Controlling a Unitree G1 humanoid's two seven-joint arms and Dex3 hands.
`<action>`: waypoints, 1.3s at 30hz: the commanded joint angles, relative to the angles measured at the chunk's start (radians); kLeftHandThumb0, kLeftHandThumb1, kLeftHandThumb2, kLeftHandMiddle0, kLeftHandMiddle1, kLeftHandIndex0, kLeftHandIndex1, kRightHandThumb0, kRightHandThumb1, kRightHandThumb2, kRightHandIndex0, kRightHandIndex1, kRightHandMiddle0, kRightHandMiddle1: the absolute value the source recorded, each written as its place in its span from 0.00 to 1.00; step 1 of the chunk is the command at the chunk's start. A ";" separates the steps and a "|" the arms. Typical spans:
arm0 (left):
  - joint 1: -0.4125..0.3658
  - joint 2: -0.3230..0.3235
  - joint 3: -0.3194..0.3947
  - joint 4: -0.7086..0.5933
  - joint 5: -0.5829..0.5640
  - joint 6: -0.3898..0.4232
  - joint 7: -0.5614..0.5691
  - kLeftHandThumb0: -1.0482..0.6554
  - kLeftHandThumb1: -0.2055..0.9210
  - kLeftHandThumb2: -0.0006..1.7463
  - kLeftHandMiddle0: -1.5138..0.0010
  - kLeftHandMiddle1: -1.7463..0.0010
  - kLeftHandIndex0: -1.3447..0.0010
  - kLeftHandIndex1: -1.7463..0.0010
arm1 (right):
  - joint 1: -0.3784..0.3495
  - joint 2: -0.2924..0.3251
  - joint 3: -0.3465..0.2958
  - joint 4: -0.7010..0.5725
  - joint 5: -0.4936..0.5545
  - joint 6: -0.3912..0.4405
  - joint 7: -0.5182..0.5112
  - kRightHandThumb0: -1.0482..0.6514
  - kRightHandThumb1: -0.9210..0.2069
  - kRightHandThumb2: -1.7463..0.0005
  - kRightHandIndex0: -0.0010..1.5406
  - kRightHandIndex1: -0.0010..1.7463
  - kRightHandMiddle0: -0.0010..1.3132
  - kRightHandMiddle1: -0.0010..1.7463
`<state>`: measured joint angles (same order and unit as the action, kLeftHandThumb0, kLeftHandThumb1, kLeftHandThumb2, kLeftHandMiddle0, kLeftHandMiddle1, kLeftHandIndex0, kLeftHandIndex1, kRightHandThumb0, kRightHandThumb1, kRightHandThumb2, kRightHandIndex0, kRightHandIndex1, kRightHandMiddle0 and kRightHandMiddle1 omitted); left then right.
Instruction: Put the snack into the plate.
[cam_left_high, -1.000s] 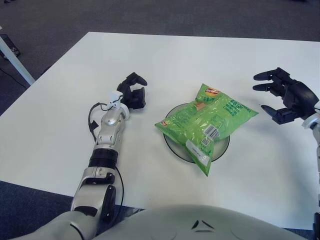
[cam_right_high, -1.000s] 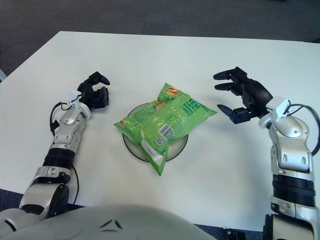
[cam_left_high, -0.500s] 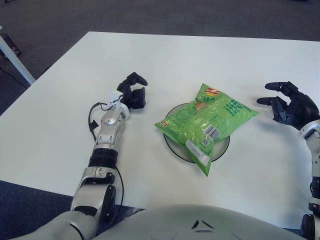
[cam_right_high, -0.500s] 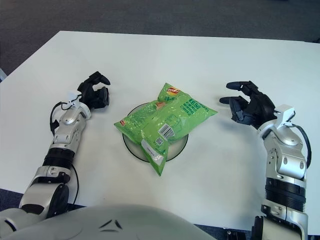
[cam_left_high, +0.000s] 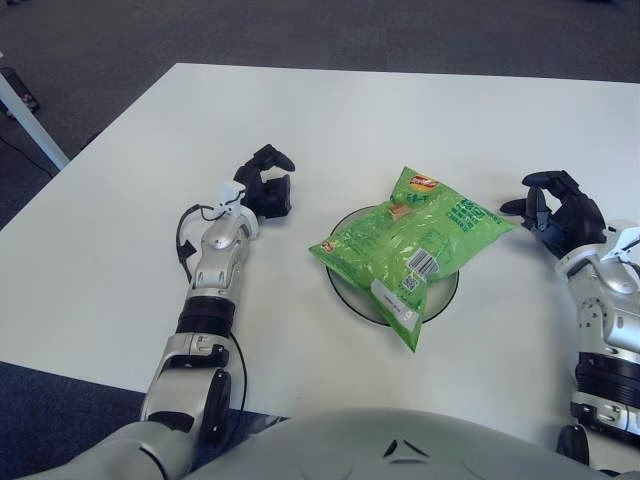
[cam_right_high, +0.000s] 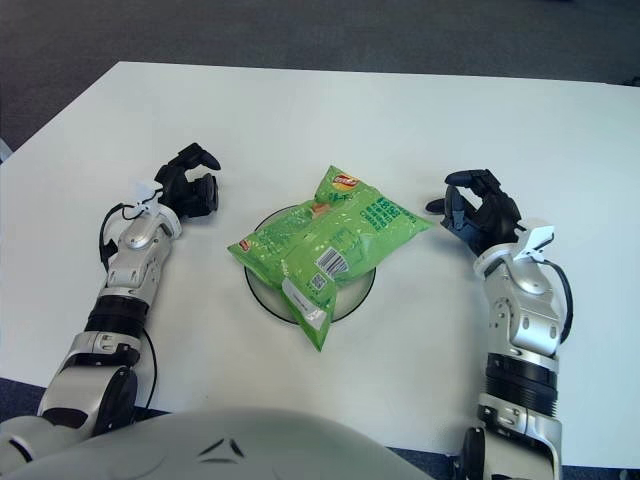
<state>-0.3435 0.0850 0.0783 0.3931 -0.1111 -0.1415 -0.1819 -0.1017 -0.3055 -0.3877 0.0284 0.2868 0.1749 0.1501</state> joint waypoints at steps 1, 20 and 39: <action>0.070 -0.017 -0.001 0.050 0.011 0.006 0.020 0.35 0.53 0.70 0.24 0.00 0.59 0.00 | -0.009 0.075 0.021 0.083 -0.027 -0.050 -0.050 0.61 0.40 0.40 0.38 0.85 0.27 1.00; 0.062 -0.043 -0.018 0.074 0.004 -0.021 0.022 0.35 0.52 0.71 0.25 0.00 0.58 0.00 | -0.052 0.045 0.083 0.189 -0.093 -0.062 -0.112 0.61 0.51 0.29 0.44 0.90 0.27 1.00; 0.071 -0.064 -0.017 0.052 0.013 -0.037 0.088 0.34 0.49 0.73 0.21 0.00 0.56 0.00 | -0.099 0.064 0.074 0.298 -0.112 -0.097 -0.162 0.61 0.41 0.36 0.39 0.92 0.20 1.00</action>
<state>-0.3556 0.0529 0.0643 0.4023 -0.1030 -0.1761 -0.1082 -0.2423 -0.2762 -0.3199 0.2587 0.1785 0.0349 0.0041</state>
